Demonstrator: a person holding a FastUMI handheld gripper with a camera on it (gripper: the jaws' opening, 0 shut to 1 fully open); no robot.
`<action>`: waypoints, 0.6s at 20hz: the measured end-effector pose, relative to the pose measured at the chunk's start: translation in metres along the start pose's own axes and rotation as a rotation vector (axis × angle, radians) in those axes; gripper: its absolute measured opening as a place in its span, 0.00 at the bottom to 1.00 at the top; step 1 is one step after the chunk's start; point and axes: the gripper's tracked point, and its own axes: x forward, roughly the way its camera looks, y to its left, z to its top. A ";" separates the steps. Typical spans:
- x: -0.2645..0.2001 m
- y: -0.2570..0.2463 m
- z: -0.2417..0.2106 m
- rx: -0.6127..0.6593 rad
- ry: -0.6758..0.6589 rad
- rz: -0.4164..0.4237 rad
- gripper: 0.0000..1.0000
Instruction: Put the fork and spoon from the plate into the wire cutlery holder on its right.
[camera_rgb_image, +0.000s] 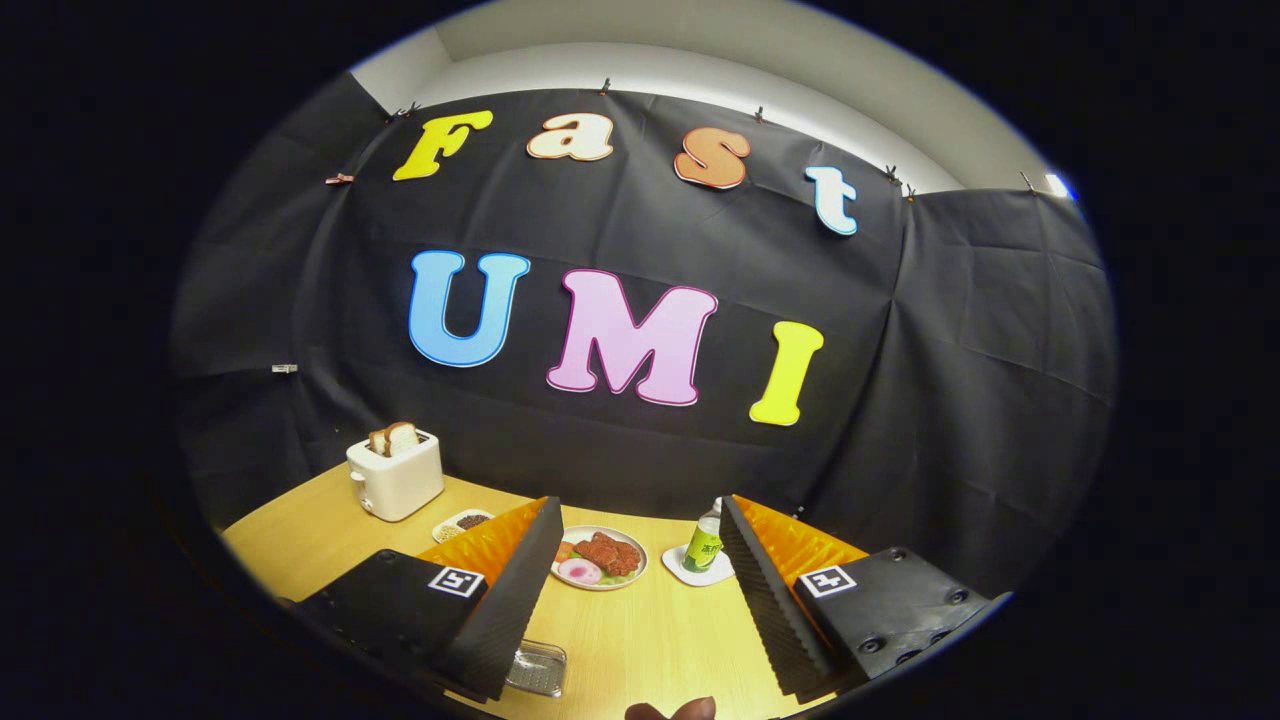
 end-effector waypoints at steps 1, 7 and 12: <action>-0.002 0.014 -0.002 0.014 0.022 0.034 0.98; -0.023 0.148 -0.077 0.202 0.464 0.306 0.98; -0.044 0.246 -0.180 0.246 0.876 0.410 0.94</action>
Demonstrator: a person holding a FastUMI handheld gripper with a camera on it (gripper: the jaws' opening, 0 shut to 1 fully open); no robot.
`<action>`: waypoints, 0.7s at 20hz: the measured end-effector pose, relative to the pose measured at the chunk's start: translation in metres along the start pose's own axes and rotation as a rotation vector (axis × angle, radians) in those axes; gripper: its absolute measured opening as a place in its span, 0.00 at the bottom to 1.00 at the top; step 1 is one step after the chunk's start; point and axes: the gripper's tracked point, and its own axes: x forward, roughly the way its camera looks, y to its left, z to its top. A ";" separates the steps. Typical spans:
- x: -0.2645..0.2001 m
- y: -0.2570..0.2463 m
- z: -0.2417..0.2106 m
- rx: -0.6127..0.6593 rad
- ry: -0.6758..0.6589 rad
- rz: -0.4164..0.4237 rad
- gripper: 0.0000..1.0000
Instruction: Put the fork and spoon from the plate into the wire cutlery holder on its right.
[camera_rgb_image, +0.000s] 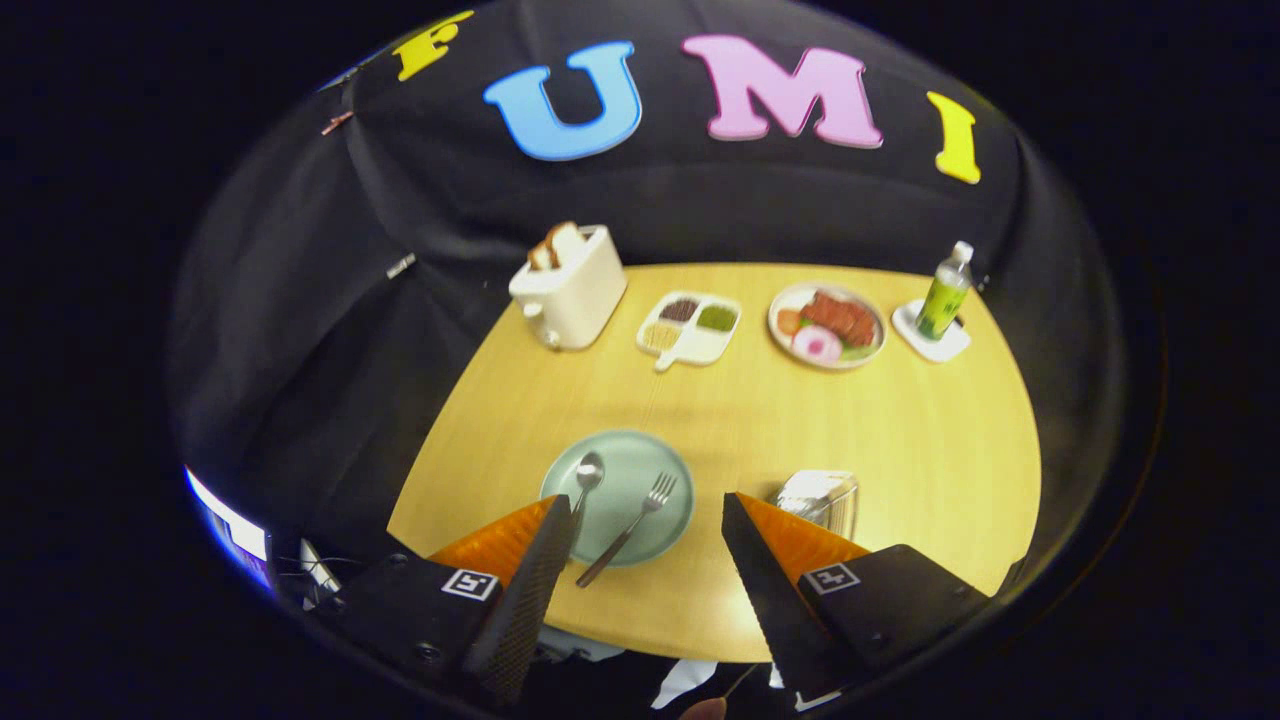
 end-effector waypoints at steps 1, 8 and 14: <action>0.016 0.004 -0.013 0.003 0.059 -0.011 0.92; 0.118 0.020 -0.082 0.062 0.299 -0.104 0.71; 0.160 0.007 -0.104 0.115 0.386 -0.217 0.69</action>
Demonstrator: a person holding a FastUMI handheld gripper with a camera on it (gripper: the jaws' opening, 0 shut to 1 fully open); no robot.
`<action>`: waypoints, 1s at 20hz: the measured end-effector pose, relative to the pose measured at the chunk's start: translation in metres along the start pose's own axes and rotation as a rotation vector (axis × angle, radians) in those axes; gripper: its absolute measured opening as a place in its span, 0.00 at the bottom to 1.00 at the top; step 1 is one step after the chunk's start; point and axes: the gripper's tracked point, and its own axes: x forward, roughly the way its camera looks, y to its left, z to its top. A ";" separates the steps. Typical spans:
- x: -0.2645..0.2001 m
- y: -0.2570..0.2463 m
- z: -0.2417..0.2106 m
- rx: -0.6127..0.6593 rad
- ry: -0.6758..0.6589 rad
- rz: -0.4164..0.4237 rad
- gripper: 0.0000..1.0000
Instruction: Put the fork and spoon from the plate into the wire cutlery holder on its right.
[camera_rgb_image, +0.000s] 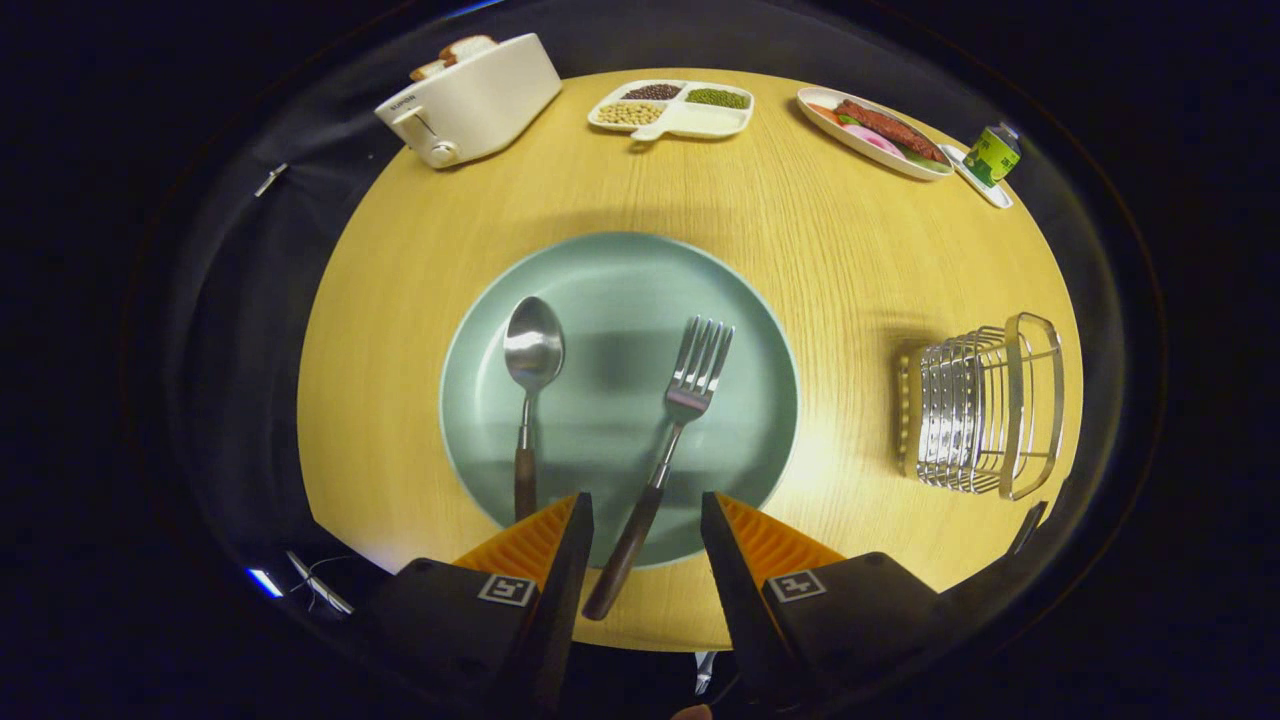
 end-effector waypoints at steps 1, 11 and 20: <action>0.003 -0.002 -0.001 0.006 0.006 -0.018 0.68; 0.014 -0.006 0.004 0.063 0.029 -0.076 0.09; -0.027 -0.009 0.028 0.128 -0.076 0.073 0.07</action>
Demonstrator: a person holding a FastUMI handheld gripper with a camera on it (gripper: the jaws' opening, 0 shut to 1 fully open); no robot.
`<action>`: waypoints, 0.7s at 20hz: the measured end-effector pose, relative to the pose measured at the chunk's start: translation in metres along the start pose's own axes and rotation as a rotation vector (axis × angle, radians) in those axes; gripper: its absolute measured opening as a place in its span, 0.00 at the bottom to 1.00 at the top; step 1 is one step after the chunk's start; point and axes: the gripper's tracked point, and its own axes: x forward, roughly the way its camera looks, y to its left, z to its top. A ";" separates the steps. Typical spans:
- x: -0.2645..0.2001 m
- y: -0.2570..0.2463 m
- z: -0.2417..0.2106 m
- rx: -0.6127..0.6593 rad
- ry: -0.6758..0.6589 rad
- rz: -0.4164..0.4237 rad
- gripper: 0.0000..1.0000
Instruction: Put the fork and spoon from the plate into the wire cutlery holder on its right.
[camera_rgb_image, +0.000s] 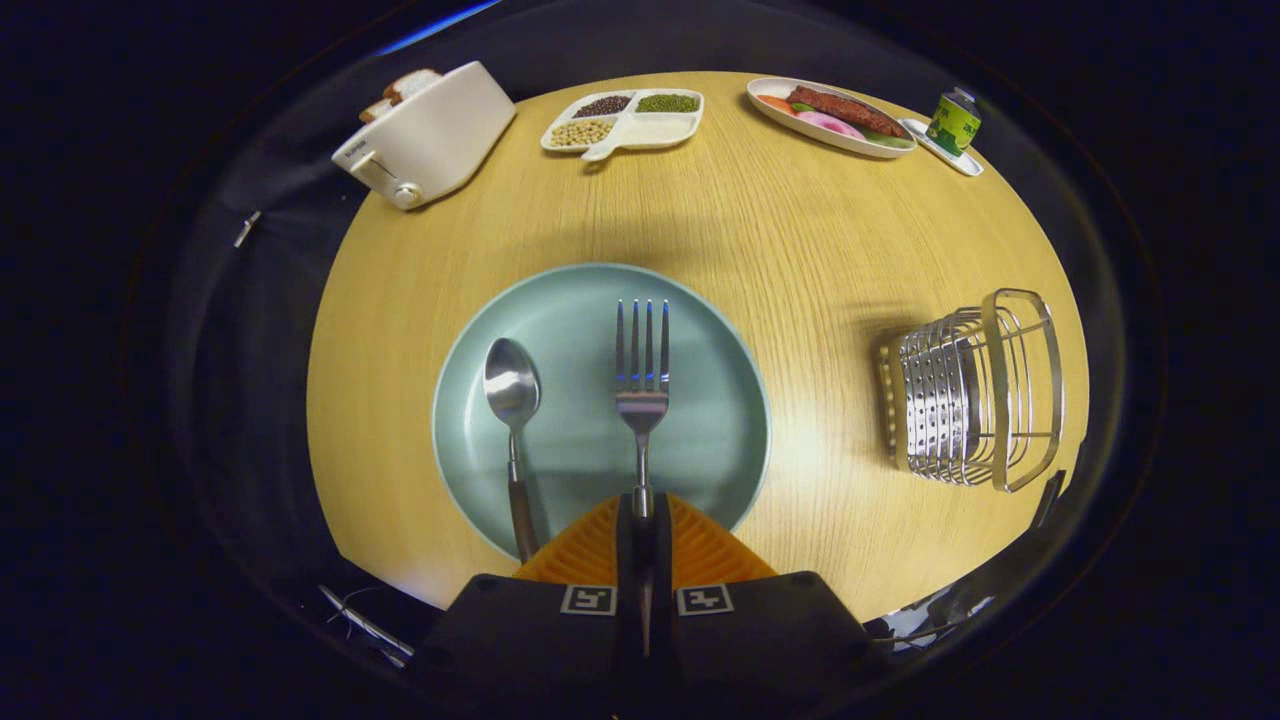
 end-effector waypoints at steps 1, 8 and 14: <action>-0.008 0.002 0.003 -0.005 -0.013 0.022 0.07; -0.114 -0.056 0.041 -0.173 -0.023 0.114 0.07; -0.157 -0.191 0.013 -0.553 0.380 -0.152 0.07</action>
